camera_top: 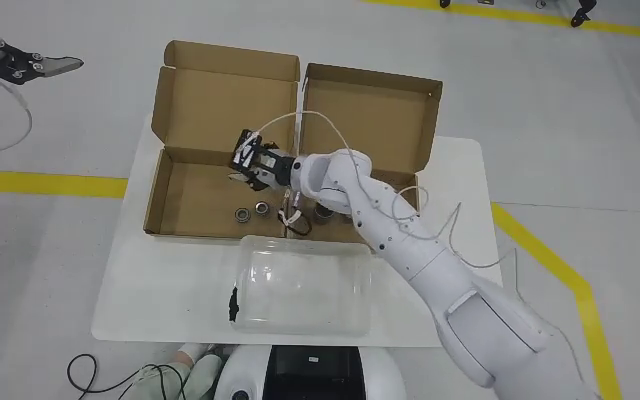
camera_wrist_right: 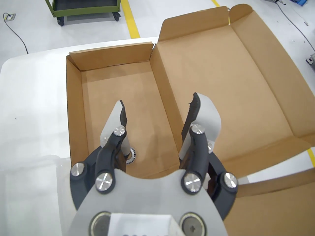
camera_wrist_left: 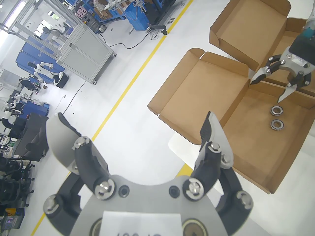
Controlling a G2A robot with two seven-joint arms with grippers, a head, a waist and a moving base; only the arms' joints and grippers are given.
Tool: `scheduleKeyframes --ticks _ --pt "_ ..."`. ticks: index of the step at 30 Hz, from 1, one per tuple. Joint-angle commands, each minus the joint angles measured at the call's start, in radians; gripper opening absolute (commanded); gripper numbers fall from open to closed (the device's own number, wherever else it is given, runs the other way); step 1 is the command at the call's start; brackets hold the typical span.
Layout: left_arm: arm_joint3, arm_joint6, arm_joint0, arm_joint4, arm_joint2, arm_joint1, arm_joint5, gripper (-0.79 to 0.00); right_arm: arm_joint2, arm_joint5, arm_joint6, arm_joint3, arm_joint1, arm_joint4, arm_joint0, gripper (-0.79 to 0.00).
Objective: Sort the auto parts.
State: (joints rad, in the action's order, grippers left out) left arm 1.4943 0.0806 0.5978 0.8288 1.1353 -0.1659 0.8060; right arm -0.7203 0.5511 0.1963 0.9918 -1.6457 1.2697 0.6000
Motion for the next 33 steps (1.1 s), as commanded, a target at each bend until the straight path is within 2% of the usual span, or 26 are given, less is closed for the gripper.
scheduleKeyframes --ticks 1,4,9,19,33 --pt "0.0 0.0 0.0 0.0 0.0 0.0 0.0 0.0 -0.061 0.004 0.023 0.109 0.034 0.031 0.071 -0.203" --pt "0.0 0.0 0.0 0.0 0.0 0.0 0.0 0.0 -0.145 0.024 0.073 0.267 0.079 0.075 0.182 -0.182" --pt "0.0 0.0 0.0 0.0 0.0 0.0 0.0 0.0 -0.238 0.075 0.134 0.445 0.123 0.112 0.307 0.0" --pt "0.0 0.0 0.0 0.0 0.0 0.0 0.0 0.0 -0.424 0.082 0.148 0.713 0.186 0.132 0.579 0.0" --pt "0.0 0.0 0.0 0.0 0.0 0.0 0.0 0.0 -0.618 0.04 0.105 0.952 0.239 0.074 0.921 0.0"
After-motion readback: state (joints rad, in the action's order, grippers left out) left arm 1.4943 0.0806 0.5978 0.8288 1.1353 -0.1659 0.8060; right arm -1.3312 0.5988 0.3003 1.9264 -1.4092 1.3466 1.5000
